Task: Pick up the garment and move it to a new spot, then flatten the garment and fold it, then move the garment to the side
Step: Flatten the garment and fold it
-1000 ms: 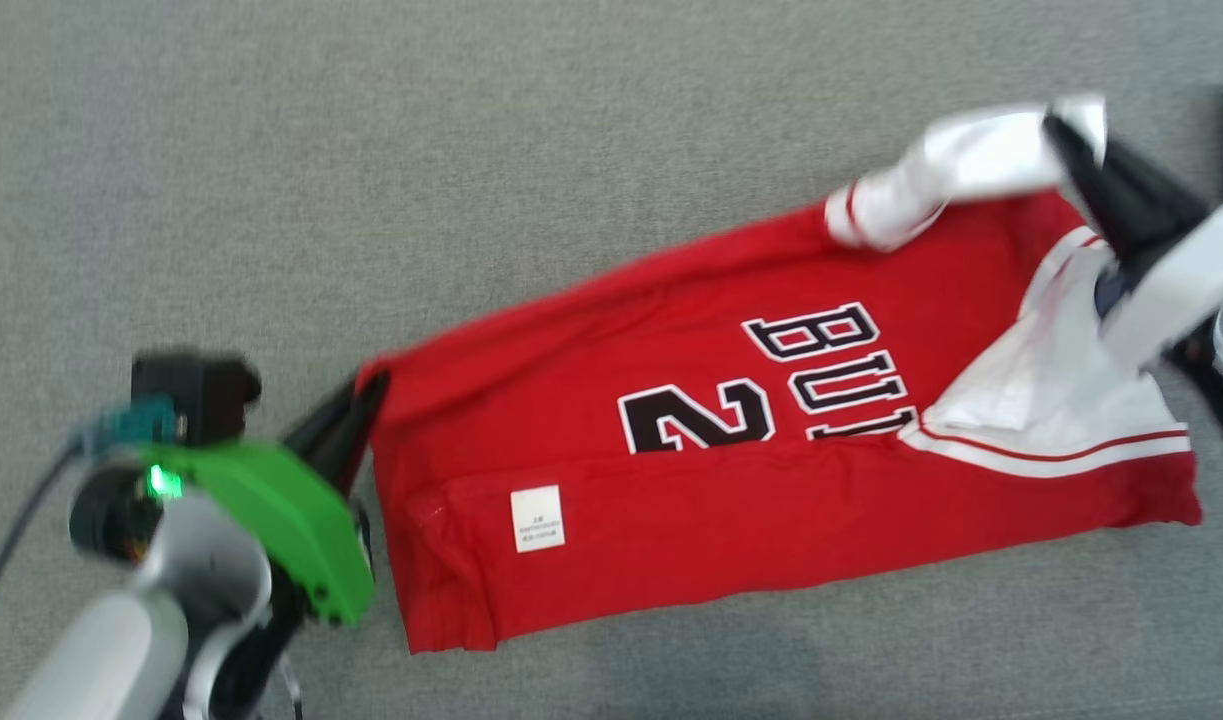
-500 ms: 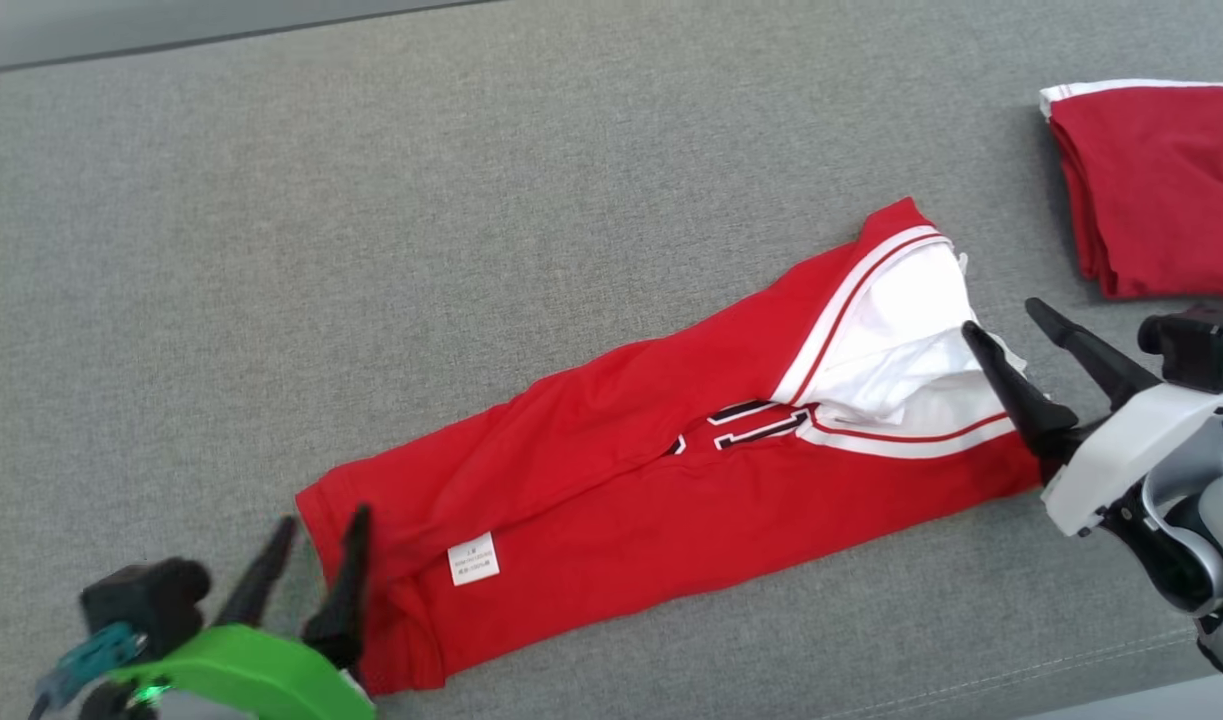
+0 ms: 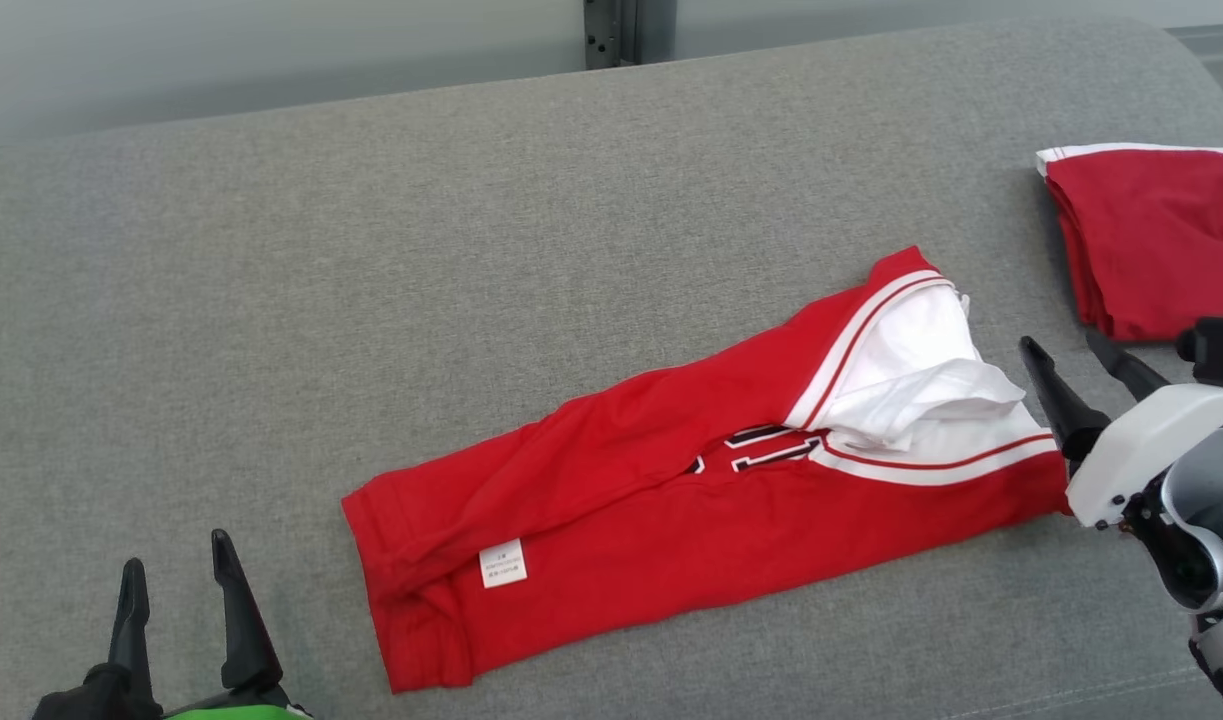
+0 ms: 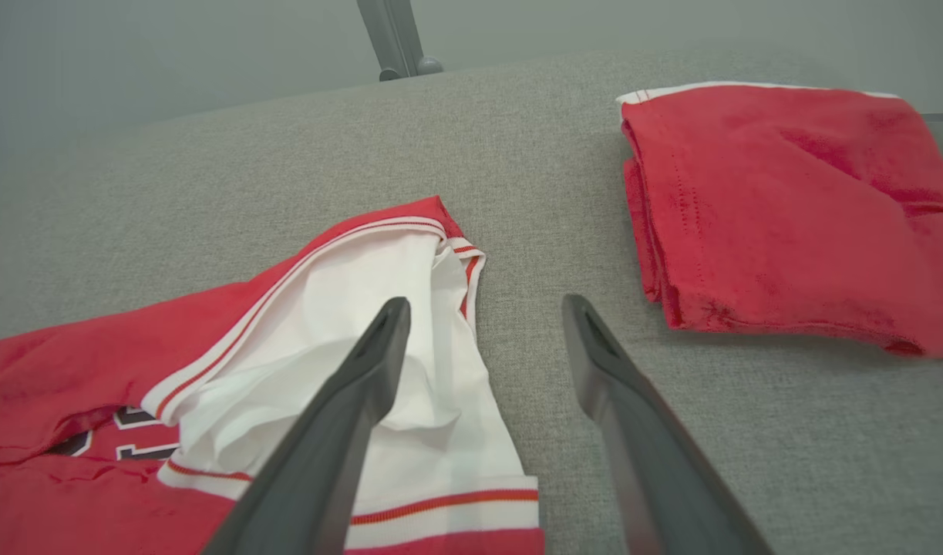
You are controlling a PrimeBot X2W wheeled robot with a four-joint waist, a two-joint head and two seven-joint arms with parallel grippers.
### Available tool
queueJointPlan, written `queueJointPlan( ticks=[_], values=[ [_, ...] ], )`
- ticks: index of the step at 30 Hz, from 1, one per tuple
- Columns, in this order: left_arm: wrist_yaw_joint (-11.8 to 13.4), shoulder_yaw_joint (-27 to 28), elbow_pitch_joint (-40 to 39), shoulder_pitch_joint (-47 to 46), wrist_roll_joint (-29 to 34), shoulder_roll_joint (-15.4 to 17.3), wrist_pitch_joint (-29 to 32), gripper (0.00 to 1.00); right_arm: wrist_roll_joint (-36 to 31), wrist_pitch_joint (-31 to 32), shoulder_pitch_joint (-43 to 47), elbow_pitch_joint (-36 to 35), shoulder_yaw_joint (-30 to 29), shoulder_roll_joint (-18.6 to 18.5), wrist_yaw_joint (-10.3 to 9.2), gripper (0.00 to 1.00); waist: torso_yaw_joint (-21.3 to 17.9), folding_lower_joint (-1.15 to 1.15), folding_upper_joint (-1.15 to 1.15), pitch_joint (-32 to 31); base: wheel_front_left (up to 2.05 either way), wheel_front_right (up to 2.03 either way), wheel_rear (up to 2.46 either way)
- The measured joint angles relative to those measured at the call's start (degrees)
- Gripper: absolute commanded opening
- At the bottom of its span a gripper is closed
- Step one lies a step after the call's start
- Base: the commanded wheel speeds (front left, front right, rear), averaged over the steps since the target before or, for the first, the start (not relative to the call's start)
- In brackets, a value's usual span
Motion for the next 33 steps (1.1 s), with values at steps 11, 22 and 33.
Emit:
queueJointPlan(
  ticks=[11, 22, 33],
  values=[
    [-10.4, 6.9, 7.1, -1.7, 8.3, -9.4, -0.1, 1.00, -7.5, 3.8, -4.0, 11.9, -1.0, 5.6, 0.01, 1.00, 4.0, 0.00, 0.00, 0.3, 0.00, 0.00, 0.00],
    [-14.8, 9.9, 9.8, -4.3, 11.3, -11.7, -0.1, 1.00, -5.5, 4.2, -7.9, 20.4, 0.6, 6.1, -0.03, 1.00, 6.6, 0.00, 0.00, 2.6, 0.00, 0.00, 0.00],
    [-15.2, 9.7, 12.3, -4.0, 10.2, -11.8, -0.1, 1.00, 10.1, 4.2, -8.4, 17.8, 5.2, -1.8, 0.07, 0.00, 5.6, 0.00, 0.00, 0.5, 0.00, 0.00, 0.00]
  ],
)
